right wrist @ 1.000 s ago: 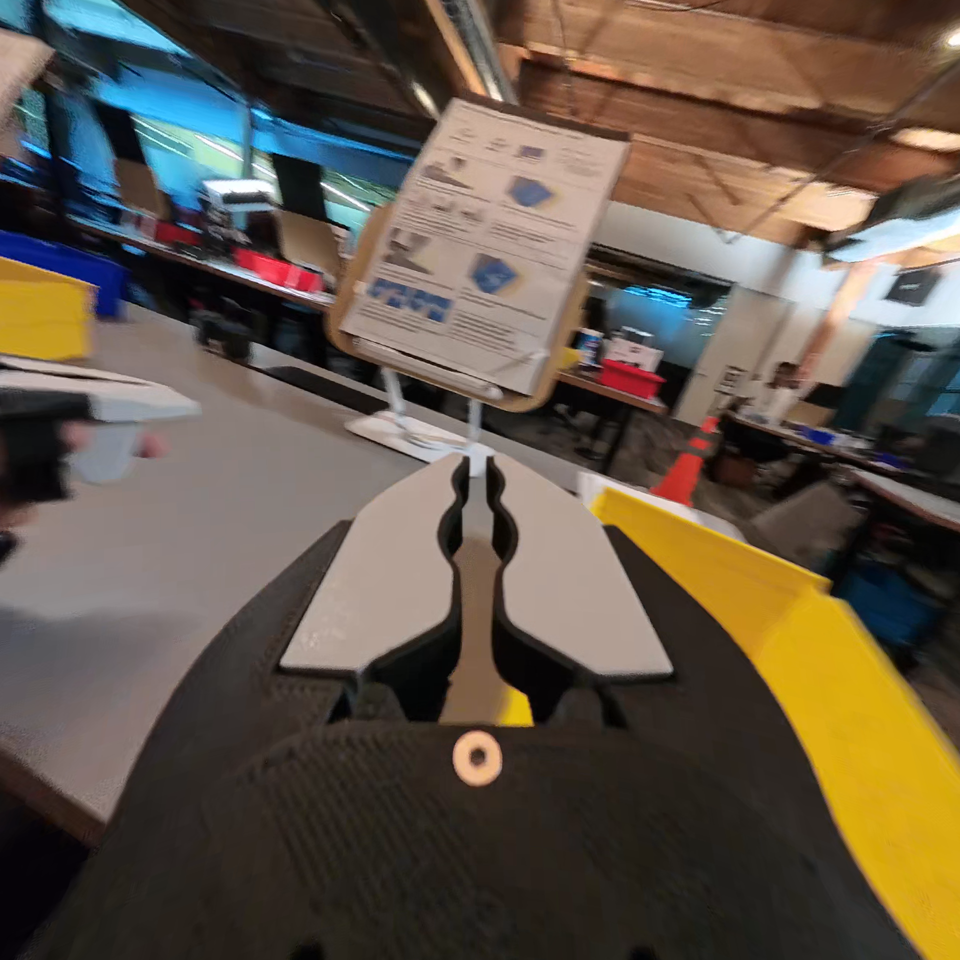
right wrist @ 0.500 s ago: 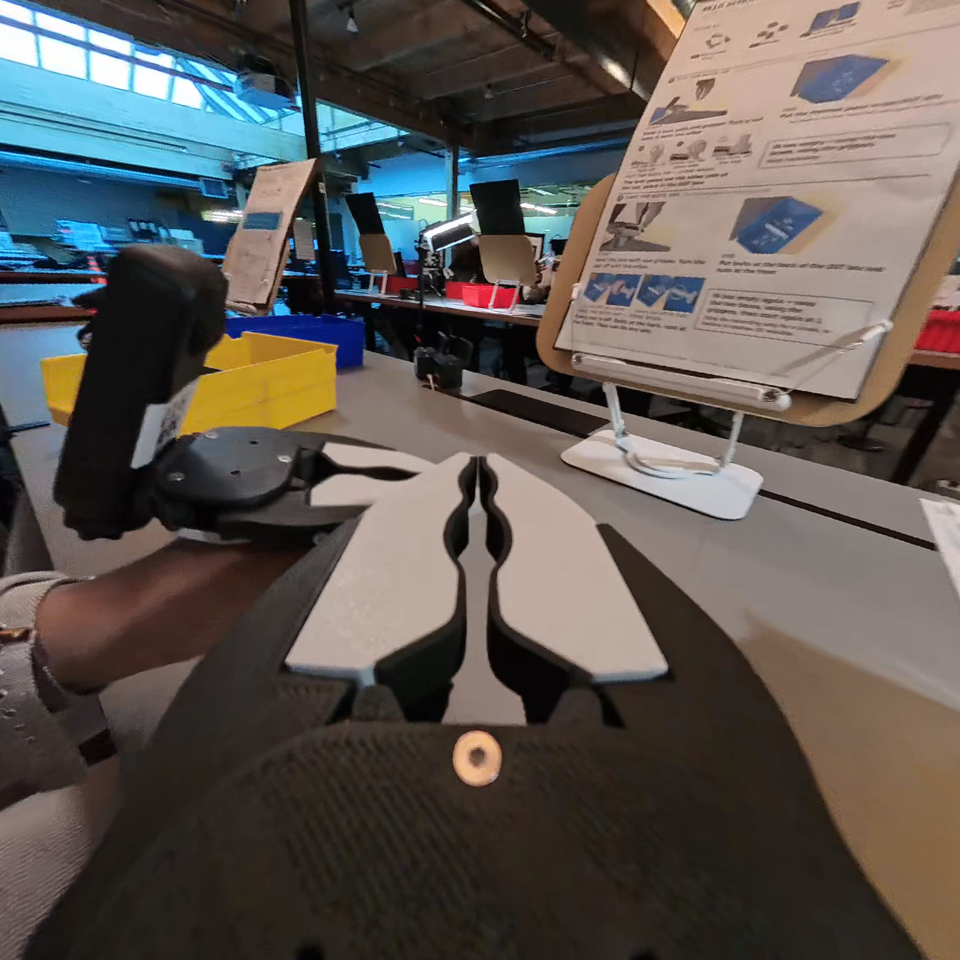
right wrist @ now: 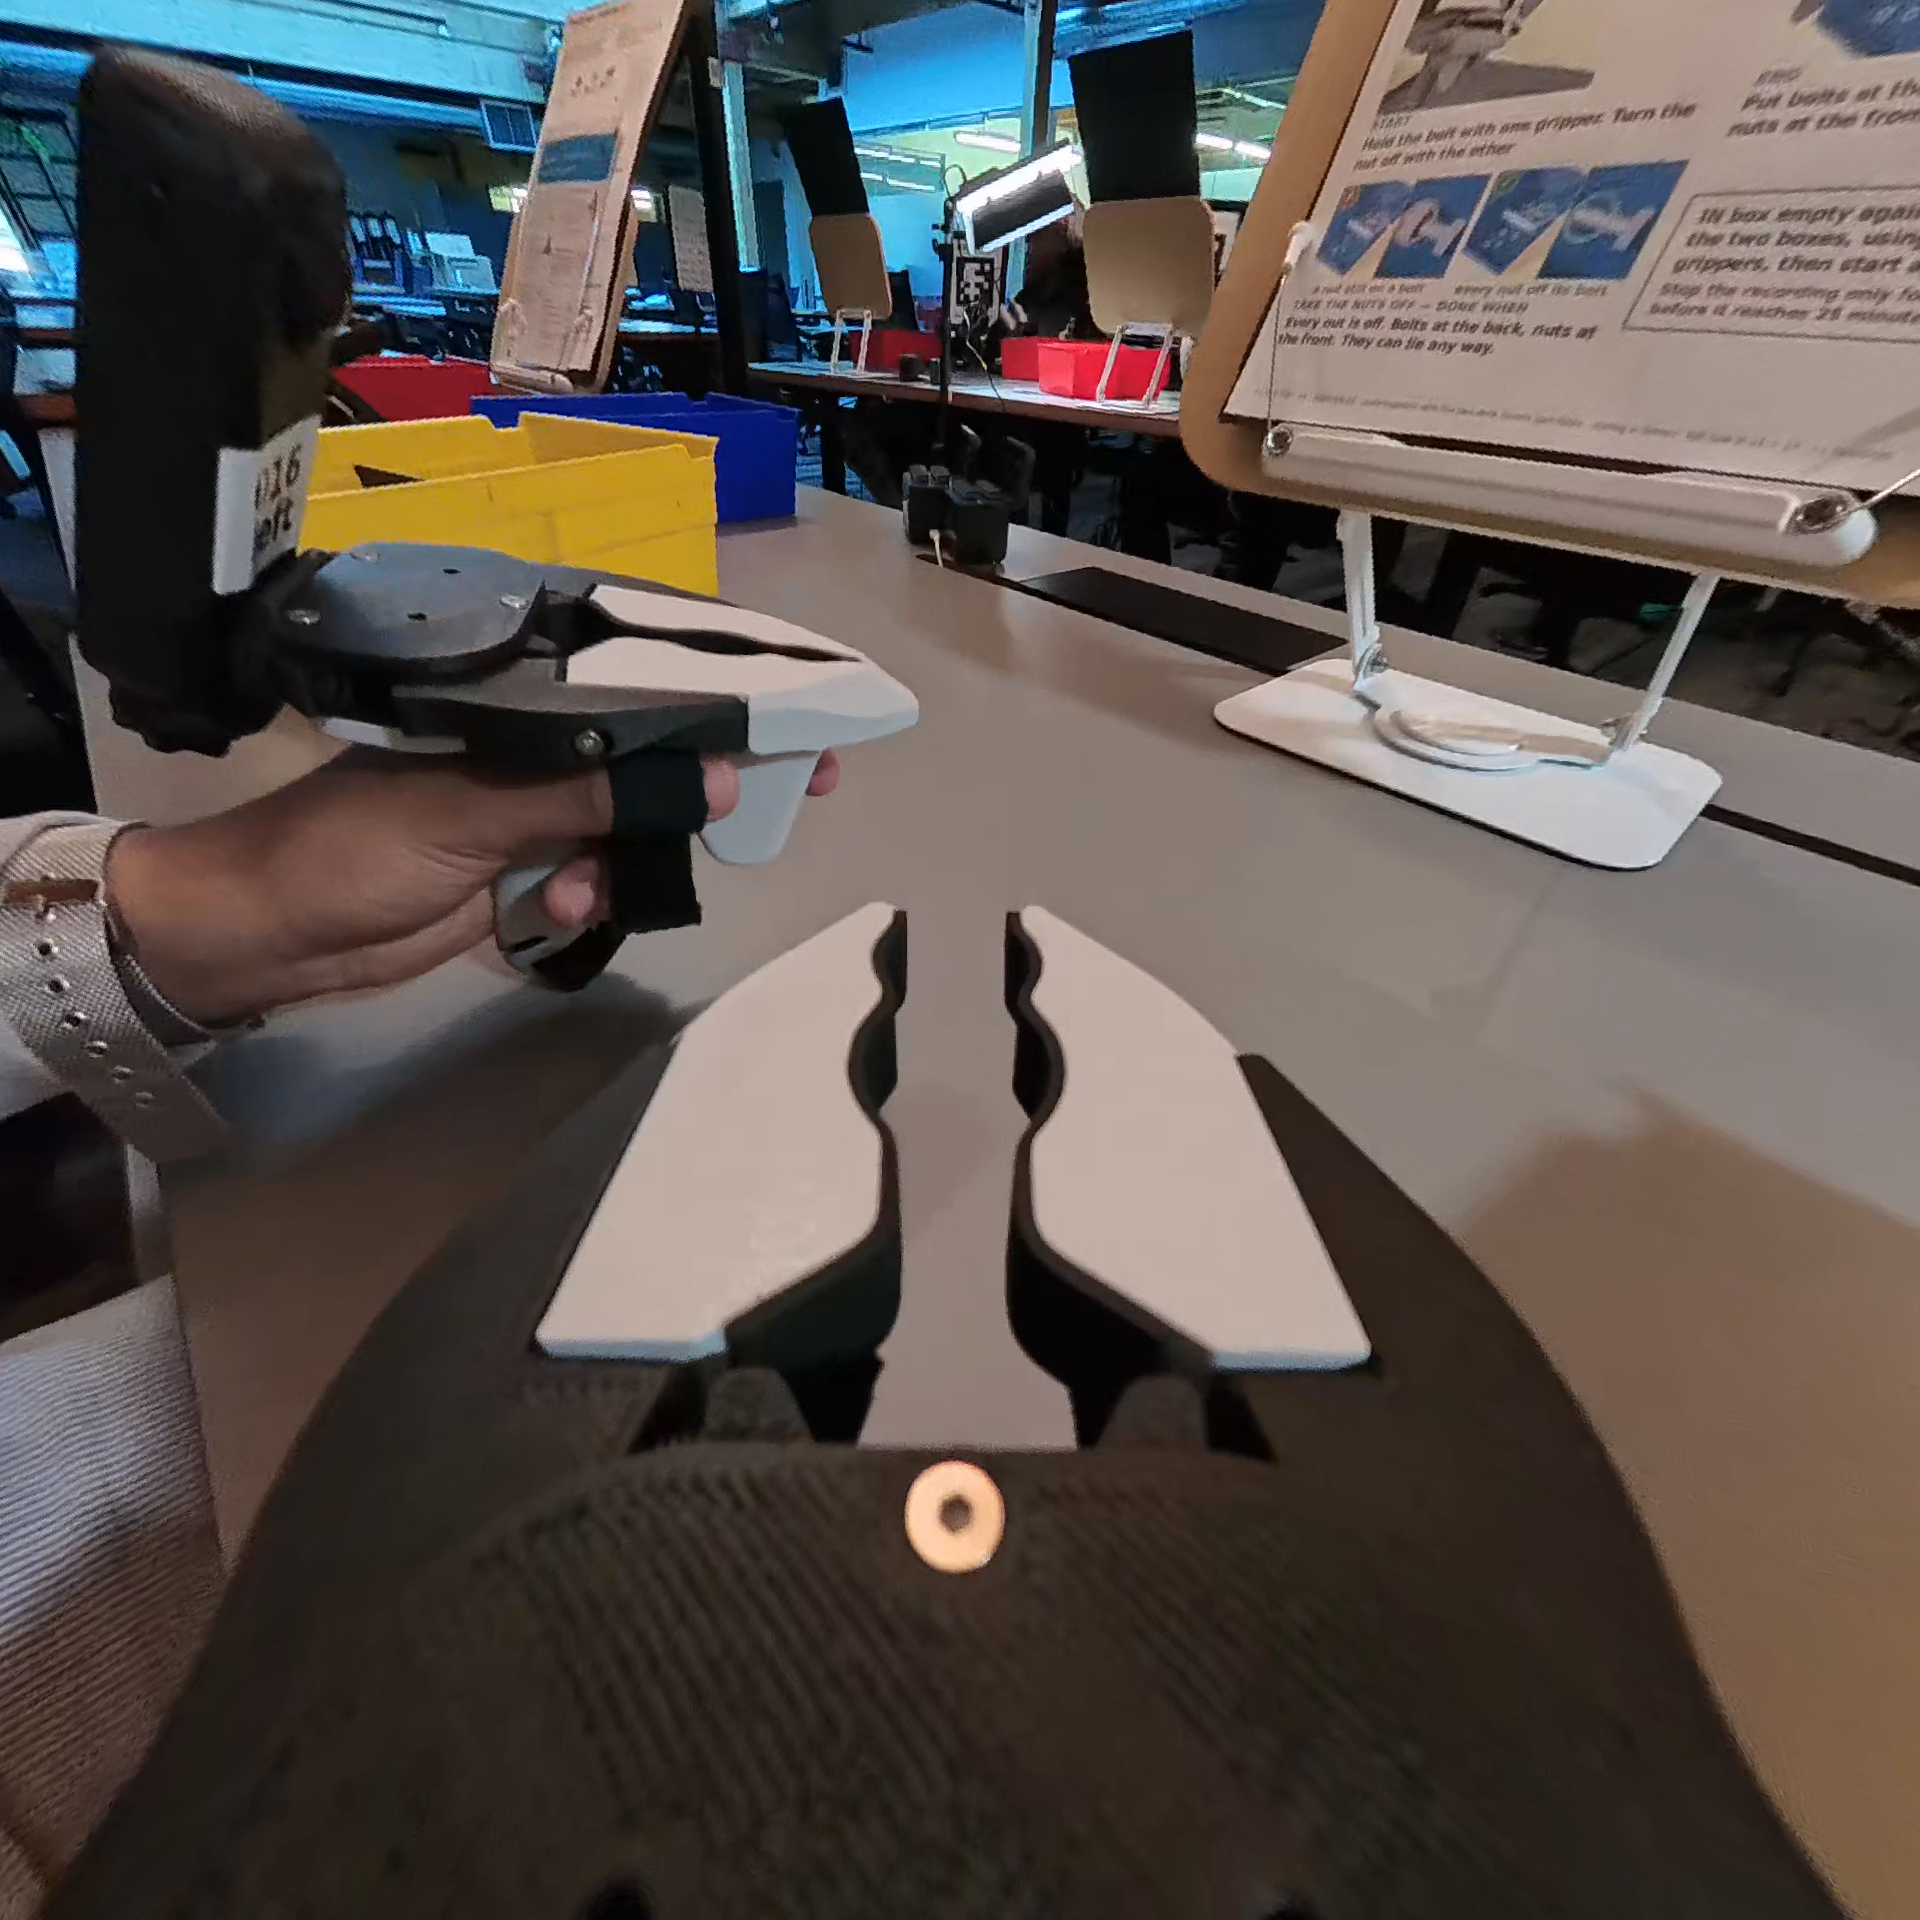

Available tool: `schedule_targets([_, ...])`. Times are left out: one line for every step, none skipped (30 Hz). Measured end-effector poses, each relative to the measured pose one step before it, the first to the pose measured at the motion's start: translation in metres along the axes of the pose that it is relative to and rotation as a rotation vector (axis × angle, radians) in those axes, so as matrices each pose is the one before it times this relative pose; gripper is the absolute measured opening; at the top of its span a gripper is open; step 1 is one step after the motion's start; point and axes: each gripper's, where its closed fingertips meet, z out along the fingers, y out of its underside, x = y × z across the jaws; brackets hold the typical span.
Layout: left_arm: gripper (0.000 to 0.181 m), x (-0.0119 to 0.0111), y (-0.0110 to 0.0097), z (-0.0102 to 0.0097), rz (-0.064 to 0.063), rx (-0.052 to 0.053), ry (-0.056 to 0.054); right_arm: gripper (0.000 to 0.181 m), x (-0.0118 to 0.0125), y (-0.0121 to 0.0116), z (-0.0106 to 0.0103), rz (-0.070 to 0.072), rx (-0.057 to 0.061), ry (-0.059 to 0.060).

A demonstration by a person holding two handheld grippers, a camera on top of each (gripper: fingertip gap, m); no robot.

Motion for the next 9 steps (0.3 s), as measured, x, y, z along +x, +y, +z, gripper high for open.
schedule_targets([0.000,0.00160,0.00028,0.00031,0.0113,-0.0033,0.0038,0.018,0.00046,-0.00142,-0.00074,0.0107,0.0042,-0.0010])
schedule_targets([0.000,0.00160,0.00033,0.00039,0.0116,-0.0032,0.0033,0.018,0.00049,-0.00070,-0.00076,0.0128,0.0039,-0.0011])
schedule_targets([0.001,0.00166,0.00035,0.00037,0.0114,-0.0036,0.0037,0.018,0.00087,0.00016,-0.00048,0.0159,0.0031,0.0003])
schedule_targets([0.001,0.00172,0.00054,0.00037,0.0107,-0.0044,0.0047,0.018,0.00118,0.00091,-0.00033,0.0193,0.0015,0.0017])
schedule_targets([0.001,0.00184,0.00050,0.00035,0.0111,-0.0052,0.0054,0.018,0.00091,0.00055,-0.00006,0.0177,-0.0001,0.0008])
schedule_targets([0.002,0.00173,0.00054,0.00040,0.0107,-0.0049,0.0043,0.019,-0.00007,-0.00013,-0.00007,0.0060,-0.0015,-0.0009])
schedule_targets([0.002,0.00125,0.00020,0.00015,0.0105,-0.0026,0.0011,0.020,-0.00099,0.00047,0.00048,-0.0077,-0.0035,0.0001])
schedule_targets([0.002,0.00148,0.00041,0.00009,0.0087,-0.0036,0.0018,0.020,-0.00177,0.00088,0.00071,-0.0169,-0.0065,0.0008])
schedule_targets([0.002,0.00149,0.00043,0.00011,0.0085,-0.0037,0.0028,0.021,-0.00264,0.00135,0.00118,-0.0259,-0.0110,-0.0007])
